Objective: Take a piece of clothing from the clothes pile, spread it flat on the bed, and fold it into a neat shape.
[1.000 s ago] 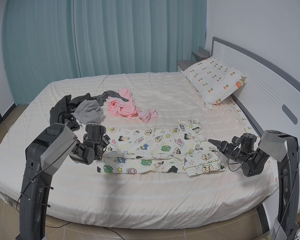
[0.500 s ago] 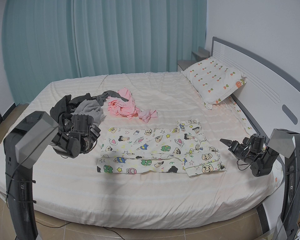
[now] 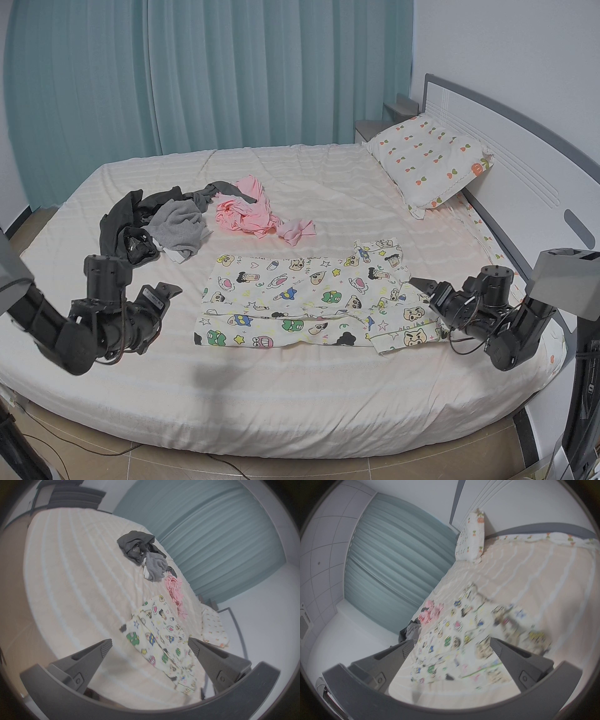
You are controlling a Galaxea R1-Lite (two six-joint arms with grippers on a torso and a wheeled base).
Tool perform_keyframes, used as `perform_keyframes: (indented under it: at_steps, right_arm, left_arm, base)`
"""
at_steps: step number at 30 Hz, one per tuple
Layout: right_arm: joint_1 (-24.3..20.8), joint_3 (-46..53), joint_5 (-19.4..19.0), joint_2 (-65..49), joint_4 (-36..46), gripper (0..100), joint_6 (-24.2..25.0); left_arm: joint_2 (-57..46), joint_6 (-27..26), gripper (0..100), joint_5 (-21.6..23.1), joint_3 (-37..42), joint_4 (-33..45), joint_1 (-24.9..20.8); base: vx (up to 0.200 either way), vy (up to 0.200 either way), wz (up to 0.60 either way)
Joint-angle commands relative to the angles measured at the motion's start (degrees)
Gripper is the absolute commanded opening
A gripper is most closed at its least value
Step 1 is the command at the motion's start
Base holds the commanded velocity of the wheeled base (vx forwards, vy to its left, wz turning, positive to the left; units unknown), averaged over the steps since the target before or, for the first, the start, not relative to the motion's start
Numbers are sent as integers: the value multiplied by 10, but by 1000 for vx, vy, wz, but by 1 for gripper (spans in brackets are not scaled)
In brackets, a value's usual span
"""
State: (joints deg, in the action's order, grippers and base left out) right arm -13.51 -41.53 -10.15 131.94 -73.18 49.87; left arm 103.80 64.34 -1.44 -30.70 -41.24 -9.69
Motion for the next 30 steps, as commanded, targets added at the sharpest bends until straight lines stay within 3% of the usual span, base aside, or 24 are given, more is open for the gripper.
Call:
perform_keyframes:
  at_steps: [1, 10, 18, 23, 30]
  right_arm:
    - [-89, 37, 39, -29, -4, 100, 52]
    - [-101, 44, 44, -15, -6, 100, 59]
    - [-173, 51, 84, -15, -6, 100, 59]
    - [-199, 51, 85, -4, -5, 100, 59]
    - [-213, 72, 86, 9, 1, 100, 59]
  left_arm:
    - [-123, 61, 100, 27, 105, -46, -10]
    - [-118, 63, 100, 67, 121, -47, -10]
    - [-101, 63, 100, 68, 122, -47, -10]
    - [-83, 62, 100, 68, 122, -49, -10]
    - [-69, 62, 100, 68, 136, -84, -18]
  base:
    - [200, 0, 0]
    - [200, 0, 0]
    - [200, 0, 0]
    - [200, 0, 0]
    - [0, 0, 0]
